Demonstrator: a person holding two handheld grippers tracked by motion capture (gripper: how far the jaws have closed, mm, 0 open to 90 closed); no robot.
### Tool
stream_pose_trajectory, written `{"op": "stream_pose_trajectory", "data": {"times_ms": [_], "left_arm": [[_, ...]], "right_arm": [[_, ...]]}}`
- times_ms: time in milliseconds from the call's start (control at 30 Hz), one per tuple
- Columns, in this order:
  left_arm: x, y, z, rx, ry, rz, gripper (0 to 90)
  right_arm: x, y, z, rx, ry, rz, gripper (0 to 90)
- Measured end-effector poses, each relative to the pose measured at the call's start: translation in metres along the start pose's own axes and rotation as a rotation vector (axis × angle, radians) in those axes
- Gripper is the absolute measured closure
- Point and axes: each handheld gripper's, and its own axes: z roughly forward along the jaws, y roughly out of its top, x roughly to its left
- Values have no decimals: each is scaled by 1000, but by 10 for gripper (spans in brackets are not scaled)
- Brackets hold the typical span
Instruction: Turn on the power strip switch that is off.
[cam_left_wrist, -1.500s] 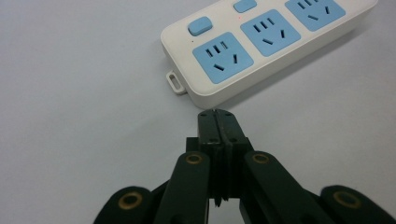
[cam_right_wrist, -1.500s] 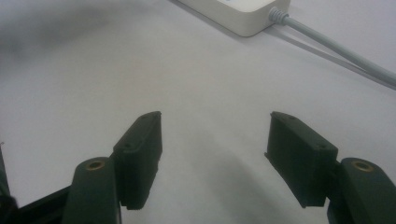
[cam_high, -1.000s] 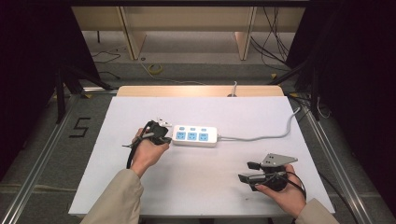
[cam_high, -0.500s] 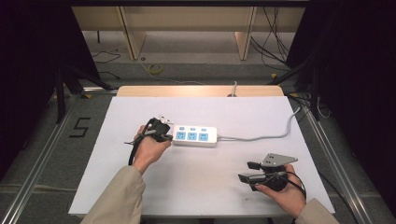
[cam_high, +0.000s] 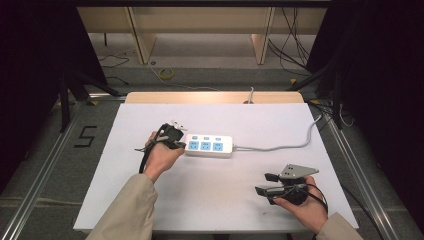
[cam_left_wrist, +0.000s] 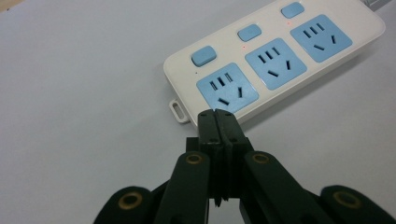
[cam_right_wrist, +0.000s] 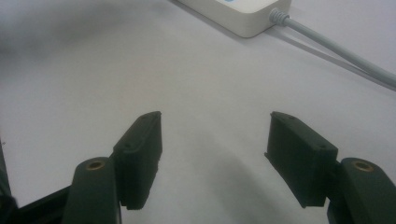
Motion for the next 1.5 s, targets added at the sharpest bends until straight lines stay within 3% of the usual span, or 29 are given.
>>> {"op": "stream_pose_trajectory", "data": {"times_ms": [1500], "left_arm": [[3,27,15,51,1,31,898]], "right_arm": [[0,0,0,-5,4,-3,364]]}}
